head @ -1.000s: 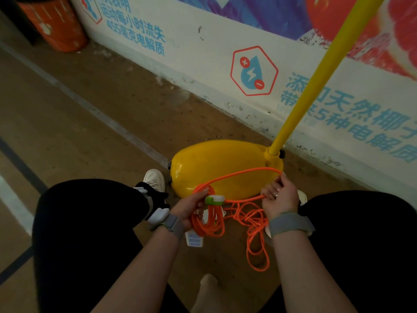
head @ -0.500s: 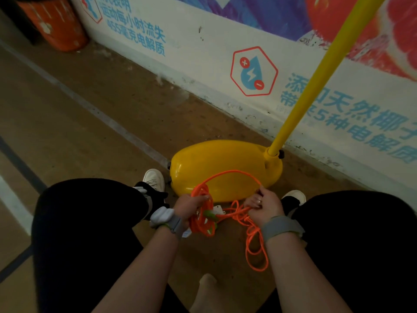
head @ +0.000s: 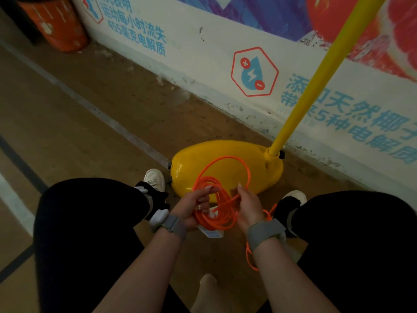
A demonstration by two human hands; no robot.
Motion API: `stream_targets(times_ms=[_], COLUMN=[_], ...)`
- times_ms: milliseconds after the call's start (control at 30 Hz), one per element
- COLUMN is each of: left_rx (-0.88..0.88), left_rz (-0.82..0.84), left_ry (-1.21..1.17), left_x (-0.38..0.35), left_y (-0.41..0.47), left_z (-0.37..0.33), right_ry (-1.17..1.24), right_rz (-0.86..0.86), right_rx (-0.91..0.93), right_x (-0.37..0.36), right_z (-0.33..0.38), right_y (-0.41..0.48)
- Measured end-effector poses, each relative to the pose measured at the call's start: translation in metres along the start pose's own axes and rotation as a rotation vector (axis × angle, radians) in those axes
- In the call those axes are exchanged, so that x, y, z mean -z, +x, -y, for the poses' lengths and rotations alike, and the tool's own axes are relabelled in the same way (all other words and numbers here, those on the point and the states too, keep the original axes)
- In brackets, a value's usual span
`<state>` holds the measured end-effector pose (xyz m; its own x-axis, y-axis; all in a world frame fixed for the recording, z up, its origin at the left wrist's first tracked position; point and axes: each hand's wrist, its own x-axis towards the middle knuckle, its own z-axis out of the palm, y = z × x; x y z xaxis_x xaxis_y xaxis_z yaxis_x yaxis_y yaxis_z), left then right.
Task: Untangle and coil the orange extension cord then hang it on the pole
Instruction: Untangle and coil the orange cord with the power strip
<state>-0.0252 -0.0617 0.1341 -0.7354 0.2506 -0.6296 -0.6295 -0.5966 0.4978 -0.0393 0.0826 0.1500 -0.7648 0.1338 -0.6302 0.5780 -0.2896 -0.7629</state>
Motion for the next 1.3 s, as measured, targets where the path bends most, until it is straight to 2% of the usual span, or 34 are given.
stream_targets(times_ms=[67, 100, 200, 367, 433, 567, 633, 733, 933, 1000, 1067, 1133, 1233, 1300], left_rx=[0.015, 0.024, 0.051, 0.060, 0.060, 0.076, 0.085, 0.115, 0.125, 0.087, 0.038, -0.007, -0.005, 0.018], left_rz=[0.022, 0.042, 0.134, 0.300, 0.336, 0.416, 0.435, 0.453, 0.501, 0.533, 0.502, 0.430, 0.303, 0.178], left_ry=[-0.014, -0.023, -0.053, -0.153, -0.171, -0.256, -0.281, -0.301, -0.328, -0.374, -0.382, -0.370, -0.389, -0.408], left_x=[0.002, 0.001, 0.002, 0.007, 0.007, 0.008, 0.008, 0.008, 0.014, 0.018, 0.021, 0.023, 0.024, 0.024], left_y=[0.001, 0.001, 0.002, 0.002, 0.002, 0.000, -0.002, -0.004, -0.002, -0.004, -0.007, -0.008, -0.006, -0.004], left_z=[0.000, -0.001, -0.001, -0.001, -0.002, -0.003, -0.005, -0.008, -0.017, -0.025, -0.033, -0.036, -0.036, -0.035], right_ry=[-0.277, -0.313, -0.221, -0.200, -0.096, 0.112, 0.108, 0.031, -0.577, -0.768, -0.640, -0.259, 0.339, 0.541], right_rz=[0.024, 0.048, 0.154, 0.325, 0.375, 0.442, 0.427, 0.303, 0.050, -0.105, -0.322, -0.425, -0.380, -0.366], right_rx=[0.143, 0.165, 0.096, 0.133, 0.065, -0.220, -0.271, -0.229, -0.031, -0.026, -0.150, -0.271, -0.367, -0.366], right_x=[0.003, 0.006, 0.010, 0.014, 0.013, 0.011, 0.013, 0.012, 0.024, 0.036, 0.047, 0.055, 0.061, 0.060], right_z=[0.001, 0.002, 0.002, -0.008, -0.010, -0.012, -0.014, -0.015, -0.010, -0.007, -0.001, 0.000, 0.005, 0.010], right_y=[0.000, 0.000, 0.003, 0.009, 0.008, -0.001, 0.004, 0.008, 0.011, 0.020, 0.028, 0.038, 0.047, 0.050])
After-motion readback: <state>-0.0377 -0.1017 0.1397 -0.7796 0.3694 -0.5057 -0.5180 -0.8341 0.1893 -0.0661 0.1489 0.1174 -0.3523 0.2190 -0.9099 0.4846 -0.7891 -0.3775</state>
